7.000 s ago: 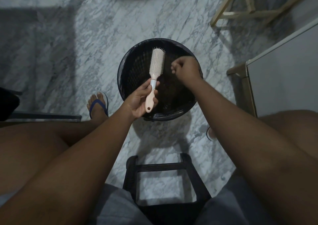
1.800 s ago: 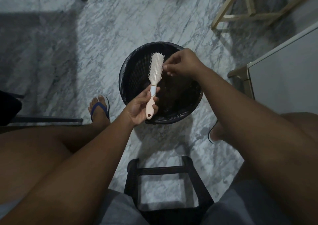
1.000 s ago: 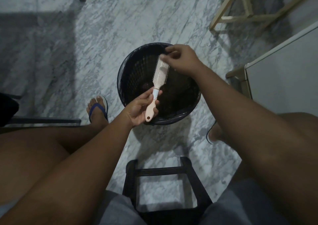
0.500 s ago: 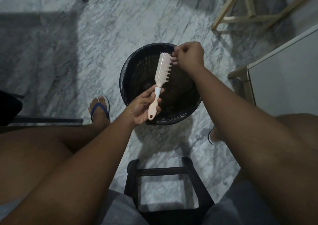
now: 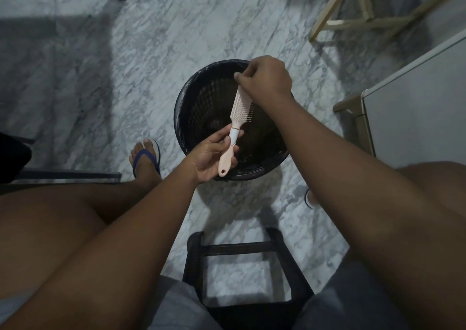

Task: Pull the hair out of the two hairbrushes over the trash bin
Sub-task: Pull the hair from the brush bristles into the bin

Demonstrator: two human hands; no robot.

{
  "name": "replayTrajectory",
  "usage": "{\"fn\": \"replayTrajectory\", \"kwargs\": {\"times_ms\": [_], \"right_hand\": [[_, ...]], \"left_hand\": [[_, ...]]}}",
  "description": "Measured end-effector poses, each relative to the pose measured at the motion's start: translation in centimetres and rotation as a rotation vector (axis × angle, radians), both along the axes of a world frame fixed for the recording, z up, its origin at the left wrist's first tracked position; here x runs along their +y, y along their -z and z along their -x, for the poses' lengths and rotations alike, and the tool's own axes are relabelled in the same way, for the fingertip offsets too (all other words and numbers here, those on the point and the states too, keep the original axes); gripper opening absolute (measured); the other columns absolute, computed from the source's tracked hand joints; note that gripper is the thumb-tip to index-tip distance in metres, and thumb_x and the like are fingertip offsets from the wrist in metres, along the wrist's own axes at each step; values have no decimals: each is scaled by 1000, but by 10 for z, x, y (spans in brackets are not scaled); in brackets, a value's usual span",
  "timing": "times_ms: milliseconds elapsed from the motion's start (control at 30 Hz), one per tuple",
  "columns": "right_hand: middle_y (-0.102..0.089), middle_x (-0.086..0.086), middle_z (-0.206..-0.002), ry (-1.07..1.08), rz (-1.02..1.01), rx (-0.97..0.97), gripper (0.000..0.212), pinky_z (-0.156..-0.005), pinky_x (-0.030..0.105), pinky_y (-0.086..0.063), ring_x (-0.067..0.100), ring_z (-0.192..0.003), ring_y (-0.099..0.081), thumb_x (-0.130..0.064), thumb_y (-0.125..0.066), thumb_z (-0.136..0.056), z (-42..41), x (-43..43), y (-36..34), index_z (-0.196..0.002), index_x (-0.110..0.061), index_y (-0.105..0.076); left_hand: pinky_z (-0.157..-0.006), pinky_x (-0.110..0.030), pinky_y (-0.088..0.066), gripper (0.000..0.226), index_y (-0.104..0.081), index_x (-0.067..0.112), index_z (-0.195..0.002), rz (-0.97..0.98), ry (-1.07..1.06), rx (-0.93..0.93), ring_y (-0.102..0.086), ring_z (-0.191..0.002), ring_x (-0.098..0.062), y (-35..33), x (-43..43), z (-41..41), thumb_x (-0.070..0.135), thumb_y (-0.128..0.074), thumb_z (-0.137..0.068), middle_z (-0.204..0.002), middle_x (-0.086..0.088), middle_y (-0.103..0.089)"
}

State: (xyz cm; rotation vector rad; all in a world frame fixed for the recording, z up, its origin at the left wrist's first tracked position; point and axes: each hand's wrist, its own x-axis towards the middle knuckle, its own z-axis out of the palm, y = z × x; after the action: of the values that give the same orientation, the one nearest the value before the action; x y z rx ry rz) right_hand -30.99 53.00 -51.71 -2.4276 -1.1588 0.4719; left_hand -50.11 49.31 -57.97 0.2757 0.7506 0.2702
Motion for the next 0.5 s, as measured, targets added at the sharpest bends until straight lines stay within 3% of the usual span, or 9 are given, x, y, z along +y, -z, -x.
{"fn": "replayTrajectory", "kwargs": {"times_ms": [167,267,333,400,433,500], "right_hand": [[-70,4,-69,96,-57,103,38,-62,25,-47,20,-69,-67,-43,-64,-89,-18,1,0,-70,-11,-72],[-72,8,-69,112,-137,238,36,-66,33,-58,20,-65,-70,-30,-61,-93,-21,-3,6,-72,-3,-72],[-76,9,-85,134,-169,392,26,-66,33,-62,18,-71,-73,-18,-55,-97,-16,-10,8,-88,-2,-74],[-72,8,-103,129,-163,505,26,-65,30,-60,17,-80,-71,-10,-48,-100,-7,-21,8,-117,-2,-66],[-69,7,-110,92,-150,521,31,-69,32,-60,17,-87,-70,-8,-46,-100,-3,-25,10,-129,-2,-58],[-62,9,-129,-52,-96,422,45,-91,39,-56,22,-107,-66,-13,-54,-97,4,-31,15,-141,-6,-48]], "left_hand": [[-59,-28,-52,45,-55,15,-132,21,-11,-43,-61,-78,-15,-1,-1,0,5,-54,-88,-122,-5,-66],[-59,-27,-52,44,-54,15,-132,21,-42,-43,-60,-78,-14,-1,0,-2,5,-53,-90,-123,-5,-65],[-59,-26,-51,40,-55,15,-132,18,-66,-31,-60,-78,-14,0,2,-2,5,-51,-93,-124,-5,-64],[-60,-25,-51,39,-54,14,-134,17,-84,-15,-60,-79,-14,1,2,-2,5,-48,-96,-124,-5,-63],[-60,-24,-51,40,-52,13,-136,20,-93,-11,-59,-80,-13,2,2,-2,5,-47,-97,-124,-5,-63],[-59,-24,-50,43,-48,13,-140,23,-104,-6,-58,-82,-13,3,1,-3,6,-46,-98,-124,-5,-62]]}}
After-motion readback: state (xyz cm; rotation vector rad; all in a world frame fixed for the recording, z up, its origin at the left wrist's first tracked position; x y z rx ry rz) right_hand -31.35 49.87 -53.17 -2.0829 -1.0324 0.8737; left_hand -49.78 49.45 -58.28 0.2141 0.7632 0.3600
